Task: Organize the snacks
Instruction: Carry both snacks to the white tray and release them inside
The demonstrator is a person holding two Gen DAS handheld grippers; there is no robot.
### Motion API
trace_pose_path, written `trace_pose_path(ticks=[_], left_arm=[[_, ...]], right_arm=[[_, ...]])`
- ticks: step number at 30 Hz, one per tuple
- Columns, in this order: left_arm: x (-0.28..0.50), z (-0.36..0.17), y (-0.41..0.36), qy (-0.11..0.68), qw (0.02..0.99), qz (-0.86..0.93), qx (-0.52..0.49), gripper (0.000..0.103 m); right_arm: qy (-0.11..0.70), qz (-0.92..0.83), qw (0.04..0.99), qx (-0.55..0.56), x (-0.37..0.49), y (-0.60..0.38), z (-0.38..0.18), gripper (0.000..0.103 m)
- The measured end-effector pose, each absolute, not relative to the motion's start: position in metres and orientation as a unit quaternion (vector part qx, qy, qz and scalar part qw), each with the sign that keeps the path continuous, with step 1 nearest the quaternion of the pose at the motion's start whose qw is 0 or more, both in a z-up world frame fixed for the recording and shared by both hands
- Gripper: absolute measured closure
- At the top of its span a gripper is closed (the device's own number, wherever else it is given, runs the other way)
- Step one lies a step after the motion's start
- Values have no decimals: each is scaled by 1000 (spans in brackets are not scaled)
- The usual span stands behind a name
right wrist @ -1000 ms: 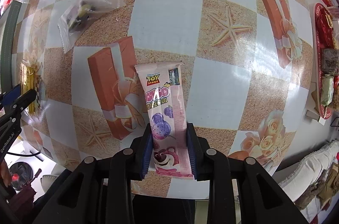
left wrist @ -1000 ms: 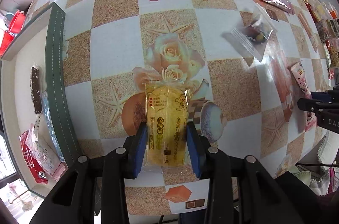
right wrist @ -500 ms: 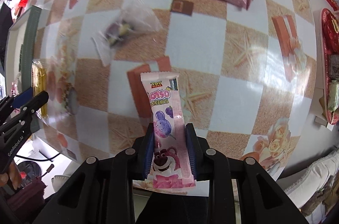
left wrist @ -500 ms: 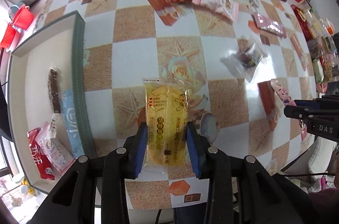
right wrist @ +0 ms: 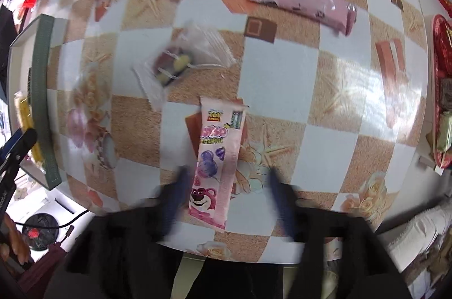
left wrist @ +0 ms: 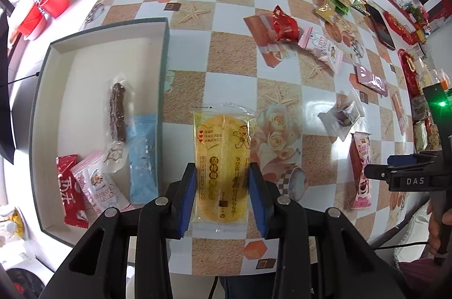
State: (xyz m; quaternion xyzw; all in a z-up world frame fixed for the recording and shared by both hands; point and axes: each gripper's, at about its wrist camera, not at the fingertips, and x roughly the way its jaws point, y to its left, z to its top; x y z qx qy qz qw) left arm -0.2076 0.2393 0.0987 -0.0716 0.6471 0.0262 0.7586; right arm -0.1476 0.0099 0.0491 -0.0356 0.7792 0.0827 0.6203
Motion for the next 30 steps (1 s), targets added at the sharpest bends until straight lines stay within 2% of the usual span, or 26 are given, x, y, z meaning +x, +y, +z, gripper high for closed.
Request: trace_pose_path(ticks=[4,5,6,8,9,10,21,30], left_arm=[[-211,101,245,650,756,34,-64,64],[-213,102,247,650,756,38,-61,64],[-215,104,250,650,756,43,-60,64],[-217,108,260,648,757,55,-63,64],[-218,110,265,646,758,63,-67,64],[-219,111,271,644,758,70,-71,64],[-225,129,340,609,770,145,-122,64],[-237,122,380,603,761,178,-159,64]], right_arm=[[787,76,612,-26,-154,13,33,25],[793,72,604,-29,-156,17,24,28],[799,70,596,-33,-157,17,16,38],[789,65,606,-76,-162,30,15,47],[785,75,608,-87,-163,37,15,68],[781,86,611,-98,-164,44,18,75],[747,191,633,-67,-149,94,70,77],[721,275,631,-85,-130,195,106,77]])
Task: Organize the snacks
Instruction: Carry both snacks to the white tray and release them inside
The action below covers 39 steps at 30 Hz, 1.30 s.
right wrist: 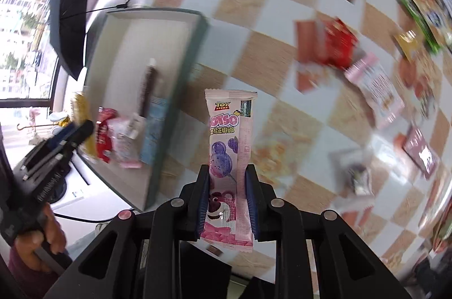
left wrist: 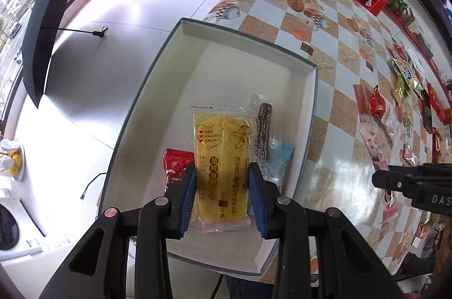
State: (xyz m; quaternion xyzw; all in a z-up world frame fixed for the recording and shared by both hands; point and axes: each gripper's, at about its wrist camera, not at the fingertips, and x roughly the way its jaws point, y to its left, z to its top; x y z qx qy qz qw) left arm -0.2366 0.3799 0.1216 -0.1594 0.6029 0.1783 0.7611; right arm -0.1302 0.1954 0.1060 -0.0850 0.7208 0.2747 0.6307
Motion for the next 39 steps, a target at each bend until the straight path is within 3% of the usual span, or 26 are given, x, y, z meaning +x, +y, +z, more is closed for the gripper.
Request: trace_pose_path(ticks=[12,14,15,16,18,24,30,31,32,39], left_arm=[[-244,110,396,612,751,180,-172,64],[-245,109,394,615,749,179,-168,63],[-244,108,393,617,748,179,-165,60],[-245,107,391,620,747,178,-162,57],[-245,107,388,622,746,181,-157,35],[-239,105,375,631,742,171,-150,25],[-230,106,357,639,741,155,-136,24],[-228,106,353,640,741,151,-134,24],[-226,105,350,642,741,148,-131,24],[-215,108,325,651,740,128,-105,24]], right_arm=[[712,329,613,-100,-140,303,118,77],[715,337,607,-89,-141,310,118,69],[717,338,604,-85,-140,311,118,55],[717,338,604,-84,-140,310,118,27],[711,335,612,-88,-141,308,118,14],[730,293,611,-90,-132,272,105,14],[752,230,613,-69,-123,214,83,13],[755,222,613,-67,-122,206,80,1],[759,212,612,-64,-122,196,77,0],[778,154,609,-34,-128,125,58,0]])
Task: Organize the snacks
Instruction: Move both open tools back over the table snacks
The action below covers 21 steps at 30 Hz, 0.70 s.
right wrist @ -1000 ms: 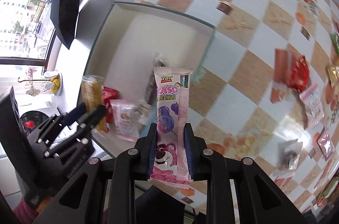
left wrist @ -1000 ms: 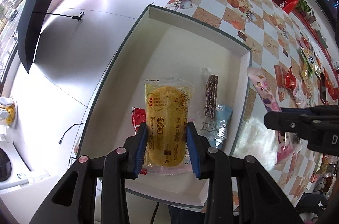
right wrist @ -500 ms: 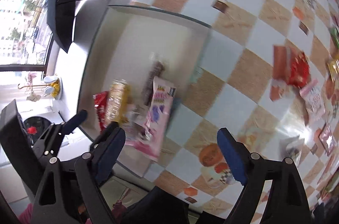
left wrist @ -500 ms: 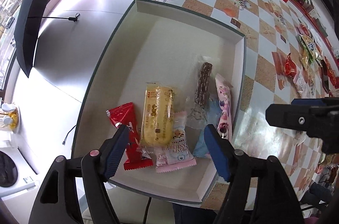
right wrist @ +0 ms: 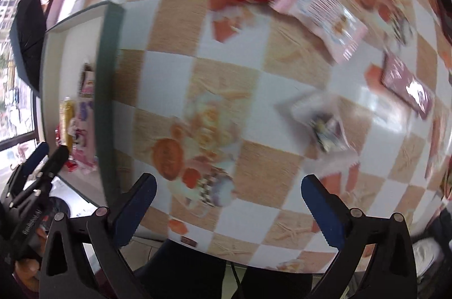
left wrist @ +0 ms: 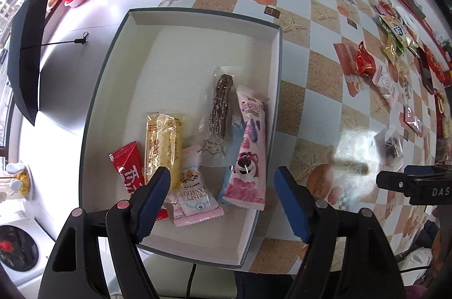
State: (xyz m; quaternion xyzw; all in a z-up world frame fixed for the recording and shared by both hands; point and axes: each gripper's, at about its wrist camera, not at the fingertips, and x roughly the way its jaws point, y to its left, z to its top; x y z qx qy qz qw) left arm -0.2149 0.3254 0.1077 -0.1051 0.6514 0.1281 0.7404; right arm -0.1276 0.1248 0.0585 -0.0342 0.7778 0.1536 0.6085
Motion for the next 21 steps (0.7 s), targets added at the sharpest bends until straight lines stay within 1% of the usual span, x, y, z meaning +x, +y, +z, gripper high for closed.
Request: trace_pose_path(ticks=[12,17,21], left_arm=[[-185,104,262,676,732,60,-63,24],[-156,102,222,680,732,13,-44,24],[-124,97,208,685,726,9,-60,24]], right_arm=[[810,70,582,30,-153,24,29,0],[815,50,575,52,-167,-11,22,0],[815,38,575,64,-174,-36,23,0]])
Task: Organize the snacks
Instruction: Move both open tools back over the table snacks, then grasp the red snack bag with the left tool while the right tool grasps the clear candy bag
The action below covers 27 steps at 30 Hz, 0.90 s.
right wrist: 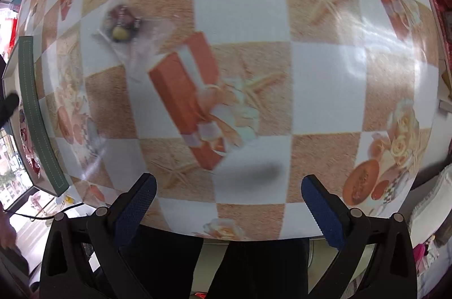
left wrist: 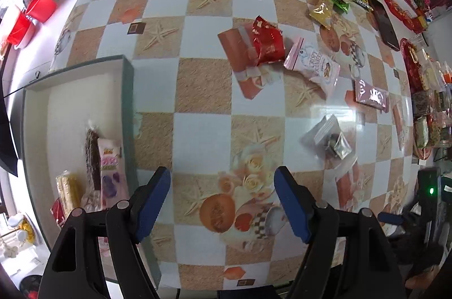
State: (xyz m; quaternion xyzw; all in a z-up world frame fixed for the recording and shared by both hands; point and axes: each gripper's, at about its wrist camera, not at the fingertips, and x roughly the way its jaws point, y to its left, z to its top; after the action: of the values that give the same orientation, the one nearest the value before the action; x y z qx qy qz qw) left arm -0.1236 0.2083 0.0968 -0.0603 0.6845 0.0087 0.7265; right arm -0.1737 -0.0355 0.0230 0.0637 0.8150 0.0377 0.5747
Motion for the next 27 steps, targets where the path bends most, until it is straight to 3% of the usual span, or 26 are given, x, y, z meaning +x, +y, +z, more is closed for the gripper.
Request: trace_pose_path(ticks=[13,23,25,27], left_arm=[[-16,62,197,680,722,43,-123,24],[14,26,180,686,720,58,-86,24],[19,27,173,686,723,54,-55,35],[22,30,166,683,728,35,-31,62]], right_arm=[[817,51,573,44,-196,-73,23,0],[821,54,567,35,-213,-97,23,0],[823,54,565,32,-215,-102,23,0],[824,53,563,30,-217,-104,21,0]])
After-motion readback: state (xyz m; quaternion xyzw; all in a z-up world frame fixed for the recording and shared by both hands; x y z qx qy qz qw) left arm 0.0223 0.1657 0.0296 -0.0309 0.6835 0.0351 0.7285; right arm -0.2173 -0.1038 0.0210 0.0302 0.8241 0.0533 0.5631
